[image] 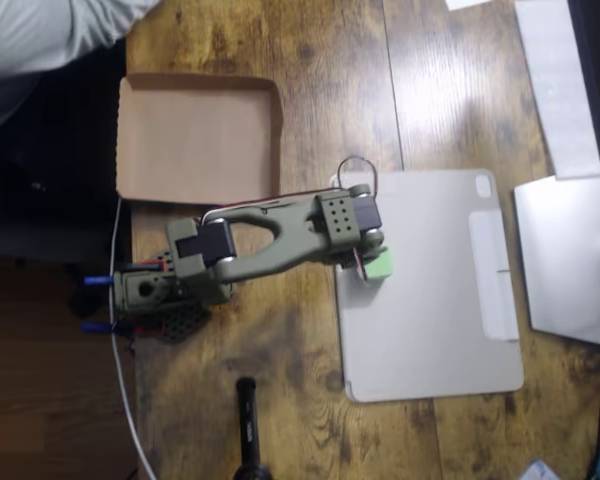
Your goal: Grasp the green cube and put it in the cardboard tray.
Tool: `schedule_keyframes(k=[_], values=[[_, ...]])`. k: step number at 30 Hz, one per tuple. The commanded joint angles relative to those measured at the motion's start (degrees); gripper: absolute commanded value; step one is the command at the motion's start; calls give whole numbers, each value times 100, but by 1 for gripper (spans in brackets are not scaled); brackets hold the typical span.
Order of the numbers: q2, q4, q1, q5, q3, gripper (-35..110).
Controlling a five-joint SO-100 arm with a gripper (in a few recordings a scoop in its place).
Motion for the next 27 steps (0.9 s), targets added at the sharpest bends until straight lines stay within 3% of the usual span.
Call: schedule_keyframes(k=[1,13,21,27], values=[[-202,-26,-44,202,-677,12],[-1389,-44,325,-53,-2259,14],[-1521,53,536,-343,-1986,21],[-1564,-580,466,-343,-1230,23]])
